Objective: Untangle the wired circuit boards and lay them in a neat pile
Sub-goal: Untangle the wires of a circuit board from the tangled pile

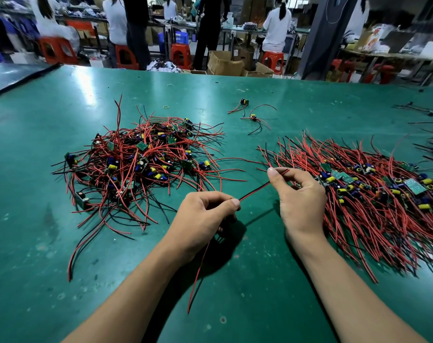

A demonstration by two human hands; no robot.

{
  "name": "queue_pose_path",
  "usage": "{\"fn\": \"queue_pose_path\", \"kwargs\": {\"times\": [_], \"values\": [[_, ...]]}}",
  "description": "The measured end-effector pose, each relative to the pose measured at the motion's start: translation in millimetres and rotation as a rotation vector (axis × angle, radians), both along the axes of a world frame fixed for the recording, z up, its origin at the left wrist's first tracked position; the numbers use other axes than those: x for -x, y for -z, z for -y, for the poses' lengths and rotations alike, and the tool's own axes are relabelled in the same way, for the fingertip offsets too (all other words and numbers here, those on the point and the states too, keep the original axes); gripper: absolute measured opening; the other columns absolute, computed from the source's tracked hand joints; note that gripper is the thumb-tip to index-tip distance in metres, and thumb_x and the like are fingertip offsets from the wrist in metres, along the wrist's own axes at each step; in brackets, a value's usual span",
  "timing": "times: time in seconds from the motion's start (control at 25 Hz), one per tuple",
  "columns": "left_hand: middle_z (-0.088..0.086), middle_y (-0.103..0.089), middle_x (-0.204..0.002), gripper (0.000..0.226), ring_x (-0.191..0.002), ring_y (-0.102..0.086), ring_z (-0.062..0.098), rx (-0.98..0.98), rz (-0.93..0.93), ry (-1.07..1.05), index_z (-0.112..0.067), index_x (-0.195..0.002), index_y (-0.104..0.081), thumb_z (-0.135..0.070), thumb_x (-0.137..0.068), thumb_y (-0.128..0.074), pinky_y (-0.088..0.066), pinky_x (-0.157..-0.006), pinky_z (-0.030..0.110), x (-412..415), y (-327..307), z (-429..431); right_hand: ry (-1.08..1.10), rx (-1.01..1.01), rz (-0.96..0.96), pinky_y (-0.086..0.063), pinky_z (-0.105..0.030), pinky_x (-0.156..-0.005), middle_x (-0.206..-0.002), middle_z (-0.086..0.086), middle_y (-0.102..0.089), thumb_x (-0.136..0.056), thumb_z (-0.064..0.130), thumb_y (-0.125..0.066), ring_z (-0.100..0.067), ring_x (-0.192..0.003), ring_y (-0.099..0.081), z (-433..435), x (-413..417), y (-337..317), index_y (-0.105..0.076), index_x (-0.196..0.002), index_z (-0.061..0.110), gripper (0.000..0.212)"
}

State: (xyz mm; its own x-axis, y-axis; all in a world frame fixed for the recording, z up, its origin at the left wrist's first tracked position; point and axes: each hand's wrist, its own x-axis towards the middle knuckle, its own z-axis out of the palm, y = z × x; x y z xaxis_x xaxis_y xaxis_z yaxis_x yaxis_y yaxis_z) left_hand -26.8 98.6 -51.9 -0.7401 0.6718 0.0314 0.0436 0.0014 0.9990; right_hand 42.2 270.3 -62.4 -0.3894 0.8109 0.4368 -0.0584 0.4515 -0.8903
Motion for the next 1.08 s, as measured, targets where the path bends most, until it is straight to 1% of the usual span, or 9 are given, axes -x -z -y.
{"fn": "queue_pose_path", "kwargs": {"times": [0.08, 0.16, 0.24, 0.44, 0.6, 0.72, 0.88, 0.96, 1.08], "values": [[0.003, -0.066, -0.061, 0.016, -0.054, -0.055, 0.013, -0.001, -0.011, -0.022, -0.004, -0.077, -0.073, -0.013, -0.09, -0.068, -0.045, -0.051, 0.019, 0.2, 0.1, 0.3, 0.053, -0.176, 0.075, -0.044, -0.019, -0.072, -0.081, 0.004, -0.068, -0.087, 0.027, -0.076, -0.005, -0.073, -0.06, 0.5, -1.8, 0.6, -0.073, -0.079, 0.022, 0.009], [0.004, -0.065, -0.061, 0.017, -0.053, -0.055, 0.013, -0.008, -0.007, -0.044, -0.005, -0.076, -0.072, -0.013, -0.089, -0.068, -0.046, -0.052, 0.021, 0.7, 0.8, 0.6, 0.072, -0.264, 0.122, -0.044, -0.025, -0.071, -0.08, 0.002, -0.066, -0.09, 0.028, -0.073, -0.013, -0.072, -0.059, -1.0, -3.1, 0.2, -0.073, -0.081, 0.015, 0.016], [0.005, -0.065, -0.06, 0.017, -0.051, -0.054, 0.014, -0.028, 0.021, -0.05, -0.004, -0.075, -0.072, -0.013, -0.089, -0.068, -0.045, -0.052, 0.022, 1.4, 1.1, 1.4, 0.057, -0.252, 0.139, -0.044, -0.028, -0.072, -0.082, 0.0, -0.067, -0.093, 0.029, -0.069, -0.016, -0.073, -0.058, -3.1, -4.5, -1.2, -0.074, -0.085, 0.012, 0.019], [0.008, -0.064, -0.06, 0.017, -0.051, -0.055, 0.018, -0.032, 0.029, -0.045, -0.001, -0.075, -0.07, -0.011, -0.089, -0.068, -0.046, -0.053, 0.026, 2.9, 1.7, 1.5, 0.02, -0.117, 0.209, -0.041, -0.011, -0.069, -0.076, 0.012, -0.07, -0.085, 0.025, -0.077, 0.001, -0.069, -0.058, -4.0, -6.6, -2.7, -0.072, -0.075, 0.024, 0.011], [0.009, -0.063, -0.06, 0.017, -0.051, -0.054, 0.018, -0.043, 0.044, -0.051, -0.001, -0.074, -0.069, -0.009, -0.089, -0.067, -0.045, -0.052, 0.025, 3.7, 2.7, 1.0, 0.043, -0.205, 0.244, -0.04, -0.018, -0.069, -0.073, 0.01, -0.068, -0.084, 0.026, -0.078, -0.002, -0.068, -0.058, -4.4, -7.6, -1.9, -0.071, -0.072, 0.02, 0.015], [0.009, -0.063, -0.06, 0.018, -0.052, -0.054, 0.018, -0.06, 0.061, -0.057, -0.001, -0.073, -0.069, -0.009, -0.089, -0.067, -0.045, -0.052, 0.024, 4.6, 3.1, 1.0, -0.001, -0.164, 0.236, -0.039, -0.015, -0.065, -0.069, 0.01, -0.067, -0.088, 0.031, -0.074, -0.002, -0.065, -0.057, -7.9, -7.8, -1.6, -0.074, -0.076, 0.015, 0.02], [0.01, -0.063, -0.062, 0.017, -0.054, -0.056, 0.019, -0.064, 0.07, -0.064, 0.001, -0.077, -0.07, -0.01, -0.089, -0.067, -0.048, -0.052, 0.024, 5.3, 2.7, 2.4, 0.013, -0.238, 0.231, -0.048, -0.036, -0.071, -0.077, 0.0, -0.071, -0.094, 0.033, -0.067, -0.02, -0.072, -0.062, -12.6, -7.7, 0.9, -0.075, -0.083, 0.011, 0.026], [0.01, -0.063, -0.062, 0.017, -0.054, -0.056, 0.019, -0.071, 0.081, -0.067, 0.002, -0.077, -0.069, -0.009, -0.089, -0.067, -0.048, -0.052, 0.024, 5.6, 2.7, 2.6, 0.044, -0.266, 0.25, -0.049, -0.032, -0.072, -0.078, 0.003, -0.071, -0.092, 0.033, -0.069, -0.017, -0.072, -0.062, -9.8, -7.2, 2.3, -0.077, -0.084, 0.014, 0.022], [0.01, -0.063, -0.062, 0.017, -0.054, -0.056, 0.019, -0.071, 0.085, -0.063, 0.001, -0.077, -0.07, -0.009, -0.089, -0.066, -0.048, -0.051, 0.023, 5.0, 2.2, 3.1, 0.024, -0.172, 0.213, -0.041, -0.012, -0.063, -0.071, 0.012, -0.069, -0.09, 0.036, -0.072, -0.004, -0.063, -0.056, -10.2, -7.9, -0.6, -0.076, -0.081, 0.019, 0.019]]}}
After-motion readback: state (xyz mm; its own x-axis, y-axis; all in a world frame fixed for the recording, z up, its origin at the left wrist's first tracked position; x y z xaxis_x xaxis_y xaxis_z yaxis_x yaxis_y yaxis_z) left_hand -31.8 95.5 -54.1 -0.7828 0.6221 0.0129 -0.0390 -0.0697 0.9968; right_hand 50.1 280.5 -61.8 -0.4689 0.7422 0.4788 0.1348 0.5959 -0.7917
